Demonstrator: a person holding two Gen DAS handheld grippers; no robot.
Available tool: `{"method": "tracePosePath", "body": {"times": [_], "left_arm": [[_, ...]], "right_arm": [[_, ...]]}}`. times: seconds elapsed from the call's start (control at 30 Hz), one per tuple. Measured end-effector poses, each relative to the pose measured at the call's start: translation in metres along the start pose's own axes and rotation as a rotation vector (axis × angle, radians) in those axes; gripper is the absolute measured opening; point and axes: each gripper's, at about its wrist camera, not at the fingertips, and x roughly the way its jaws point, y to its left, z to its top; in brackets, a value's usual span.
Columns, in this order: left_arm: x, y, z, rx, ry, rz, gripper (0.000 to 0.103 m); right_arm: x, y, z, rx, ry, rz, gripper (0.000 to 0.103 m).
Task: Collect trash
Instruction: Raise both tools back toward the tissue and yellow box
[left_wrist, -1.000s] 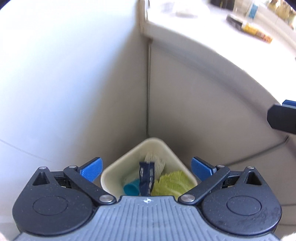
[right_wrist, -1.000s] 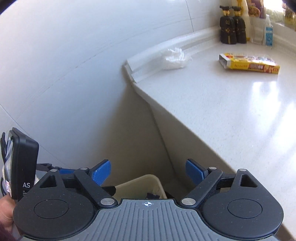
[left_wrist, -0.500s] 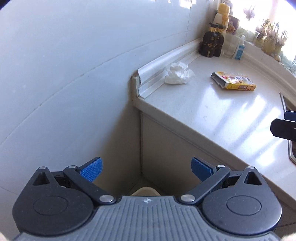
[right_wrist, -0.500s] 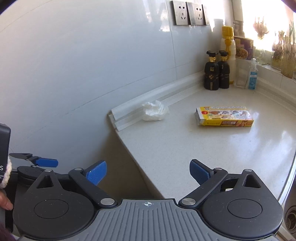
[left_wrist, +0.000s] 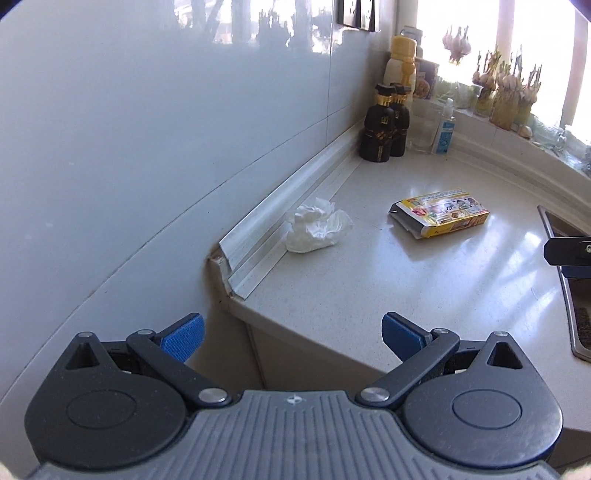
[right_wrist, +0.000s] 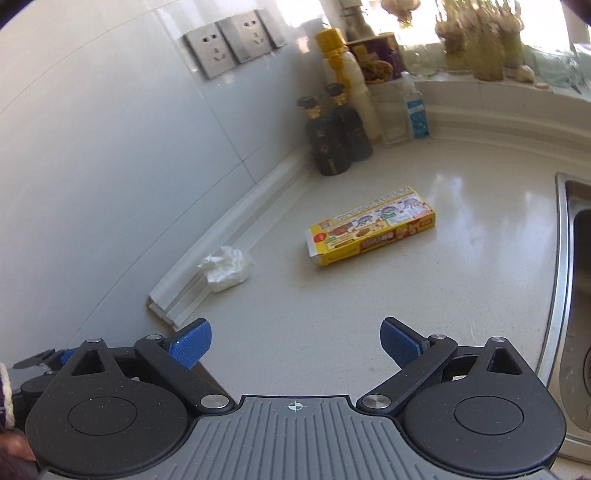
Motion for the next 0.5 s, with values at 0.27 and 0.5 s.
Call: {"method": "tracePosePath", "body": {"times": [0.27,0.5], "left_arm": [[0.038,-0.010,0.017,-0.061,0.006,0.011,0.092],[0.068,-0.026,0.034,-0.090,0.002,0.042,0.080]], "right_arm": [[0.046,-0.052,0.025,0.187,0.046,0.045,0.099],[0.087,-0.084,0.052,0.304,0.083,0.105,0.099]]}}
